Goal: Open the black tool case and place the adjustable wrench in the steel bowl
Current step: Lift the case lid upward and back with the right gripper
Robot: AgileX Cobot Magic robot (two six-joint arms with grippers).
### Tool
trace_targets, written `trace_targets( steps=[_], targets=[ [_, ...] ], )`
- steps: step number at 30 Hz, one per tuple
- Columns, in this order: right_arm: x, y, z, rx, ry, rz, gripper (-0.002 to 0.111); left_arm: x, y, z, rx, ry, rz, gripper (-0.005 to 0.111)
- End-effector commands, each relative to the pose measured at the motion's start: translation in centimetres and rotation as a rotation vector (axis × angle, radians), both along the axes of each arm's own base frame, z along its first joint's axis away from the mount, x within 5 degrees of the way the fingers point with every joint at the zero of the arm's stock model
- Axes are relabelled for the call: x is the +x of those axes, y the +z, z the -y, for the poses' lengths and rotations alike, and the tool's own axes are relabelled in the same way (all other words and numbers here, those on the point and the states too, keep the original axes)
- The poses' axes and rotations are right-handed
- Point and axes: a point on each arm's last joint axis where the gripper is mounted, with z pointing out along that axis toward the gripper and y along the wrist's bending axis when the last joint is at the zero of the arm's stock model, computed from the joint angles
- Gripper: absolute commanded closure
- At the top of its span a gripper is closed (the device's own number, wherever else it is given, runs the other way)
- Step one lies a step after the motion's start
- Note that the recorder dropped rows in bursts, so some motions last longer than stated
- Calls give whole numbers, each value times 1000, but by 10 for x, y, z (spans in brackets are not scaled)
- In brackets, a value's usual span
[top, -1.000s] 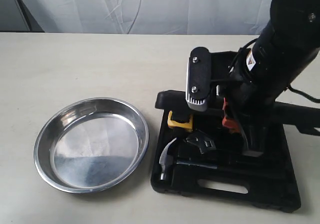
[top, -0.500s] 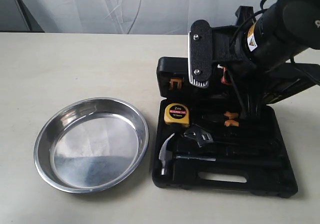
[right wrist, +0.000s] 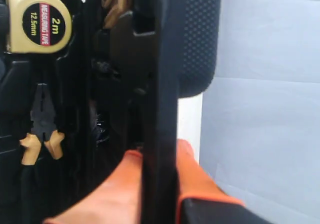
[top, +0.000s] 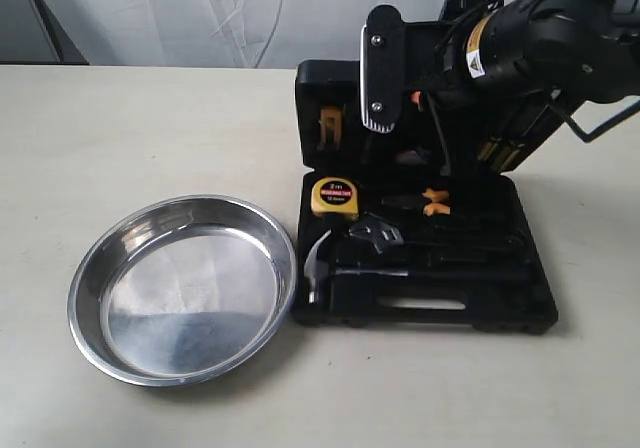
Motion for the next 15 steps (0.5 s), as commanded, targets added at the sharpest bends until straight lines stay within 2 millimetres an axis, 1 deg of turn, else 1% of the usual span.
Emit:
trace_targets(
  steps=[1, 9, 12, 15],
  targets=[
    [17, -11, 2, 44, -1, 26, 109, 0, 2, 0, 3, 0, 17, 107],
    [21, -5, -2, 50, 69, 111, 109, 0, 2, 0, 3, 0, 17, 107],
    [21, -6, -2, 45, 62, 104, 109, 0, 2, 0, 3, 0, 17, 107],
    [19, -10, 4, -1, 21, 55, 109, 0, 2, 0, 3, 0, 17, 107]
  ],
)
